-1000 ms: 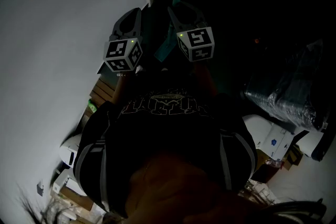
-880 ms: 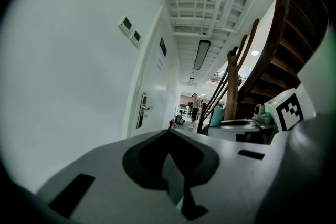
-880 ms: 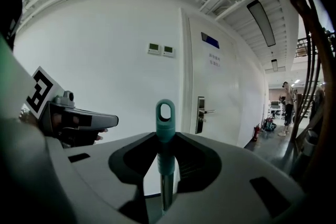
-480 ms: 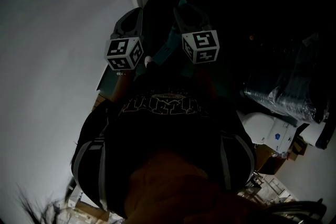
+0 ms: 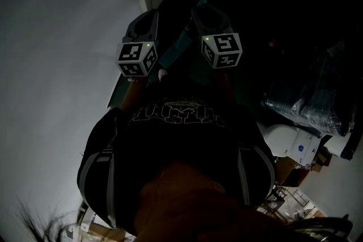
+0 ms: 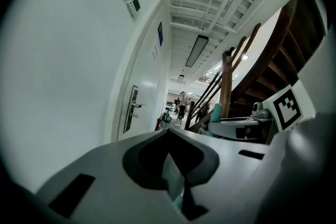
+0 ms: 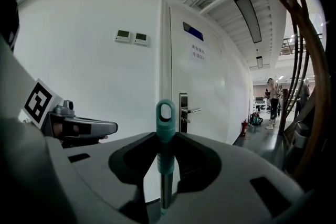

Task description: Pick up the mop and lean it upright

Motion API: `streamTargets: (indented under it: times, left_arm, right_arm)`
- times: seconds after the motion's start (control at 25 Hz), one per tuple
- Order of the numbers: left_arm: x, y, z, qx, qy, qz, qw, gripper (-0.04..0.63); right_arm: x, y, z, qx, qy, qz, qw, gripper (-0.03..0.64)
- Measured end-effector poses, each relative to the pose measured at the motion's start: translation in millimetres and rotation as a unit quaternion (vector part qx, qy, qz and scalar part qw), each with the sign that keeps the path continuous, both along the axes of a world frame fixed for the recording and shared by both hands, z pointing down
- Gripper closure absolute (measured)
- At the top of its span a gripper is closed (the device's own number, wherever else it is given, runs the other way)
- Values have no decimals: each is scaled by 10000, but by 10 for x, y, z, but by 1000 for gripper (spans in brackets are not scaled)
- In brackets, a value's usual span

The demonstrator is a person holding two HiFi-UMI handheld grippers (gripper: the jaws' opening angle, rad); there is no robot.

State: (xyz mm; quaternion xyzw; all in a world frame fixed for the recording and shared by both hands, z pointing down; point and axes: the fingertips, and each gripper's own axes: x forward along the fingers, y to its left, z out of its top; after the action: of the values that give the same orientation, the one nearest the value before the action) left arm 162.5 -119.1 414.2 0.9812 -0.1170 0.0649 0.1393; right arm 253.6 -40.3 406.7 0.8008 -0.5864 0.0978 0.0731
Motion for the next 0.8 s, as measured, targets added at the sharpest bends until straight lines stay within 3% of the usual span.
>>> streamTargets:
  times: [0.24, 0.8]
  left_arm:
    - [-58, -277, -44, 32, -43, -168, 9998, 549]
    - [29, -891, 16, -52, -95, -1269, 9919, 549]
  right_arm:
    - [65, -311, -99, 23, 54, -99, 9999, 500]
    - [388, -987, 13, -133, -9, -983, 9951, 500]
